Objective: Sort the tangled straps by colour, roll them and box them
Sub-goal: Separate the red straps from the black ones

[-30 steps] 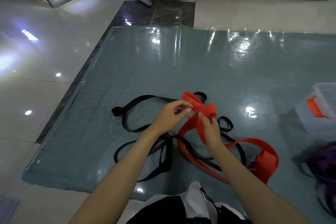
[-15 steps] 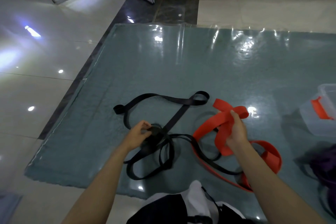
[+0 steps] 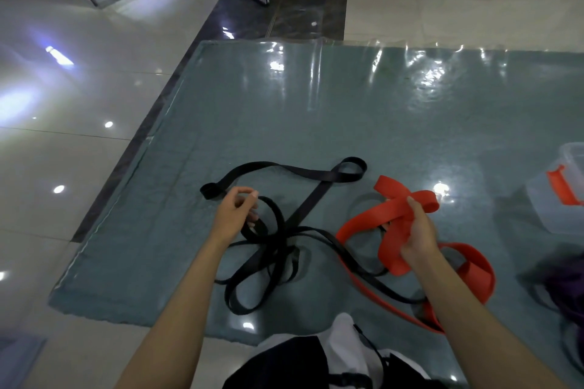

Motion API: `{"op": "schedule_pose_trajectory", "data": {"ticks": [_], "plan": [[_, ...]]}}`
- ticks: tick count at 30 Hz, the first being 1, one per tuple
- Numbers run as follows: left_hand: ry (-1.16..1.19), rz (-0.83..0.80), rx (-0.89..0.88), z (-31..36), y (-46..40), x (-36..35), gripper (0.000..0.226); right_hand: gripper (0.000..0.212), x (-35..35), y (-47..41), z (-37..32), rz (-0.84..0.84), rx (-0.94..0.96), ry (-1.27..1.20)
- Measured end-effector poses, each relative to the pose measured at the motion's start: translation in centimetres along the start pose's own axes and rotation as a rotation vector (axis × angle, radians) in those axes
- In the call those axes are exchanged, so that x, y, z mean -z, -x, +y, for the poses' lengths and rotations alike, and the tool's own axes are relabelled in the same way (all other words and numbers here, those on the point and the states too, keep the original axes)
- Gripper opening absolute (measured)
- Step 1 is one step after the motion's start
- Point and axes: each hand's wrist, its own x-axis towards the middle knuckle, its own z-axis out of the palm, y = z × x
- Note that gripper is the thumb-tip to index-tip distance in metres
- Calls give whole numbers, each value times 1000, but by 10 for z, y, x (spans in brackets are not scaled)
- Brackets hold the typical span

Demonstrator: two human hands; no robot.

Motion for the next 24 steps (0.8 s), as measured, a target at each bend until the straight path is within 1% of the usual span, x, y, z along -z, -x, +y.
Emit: {"op": "schedule_pose_trajectory", "data": {"ticks": [2, 4, 6, 9, 11, 15, 18, 19, 20, 21, 23, 24], "plan": [[-40, -69, -12, -2, 5, 2, 22, 47, 2, 0, 1, -7, -3, 0], [-109, -92, -91, -4, 10, 5, 33, 46, 5, -2, 1, -16, -4, 10], [-119, -57, -167, -2, 14, 10, 44, 47, 7, -3, 1, -34, -11, 16], [-56, 15, -189, 4, 17, 21, 54, 49, 10, -5, 2, -65, -21, 22], [-49, 66, -182, 7, 17, 34, 54, 53, 11, -6, 2, -90, -35, 26], [-181, 174, -145, 7, 14, 66, 45, 55, 10, -2, -1, -121, -41, 49], [-372, 198, -34, -1, 14, 87, 16, 53, 7, 1, -2, -113, -34, 52], [-453, 188, 15, -6, 15, 91, 10, 53, 6, 1, -2, -107, -35, 55], [-543, 173, 70, -10, 16, 94, 9, 52, 6, 2, -1, -101, -36, 60], [-654, 159, 139, -14, 18, 93, 15, 52, 5, 2, -1, -96, -37, 68], [-934, 135, 269, -16, 26, 85, 34, 51, 3, 4, 2, -95, -38, 83], [-1026, 131, 268, -16, 29, 76, 40, 50, 2, 4, 3, -97, -39, 84]]}}
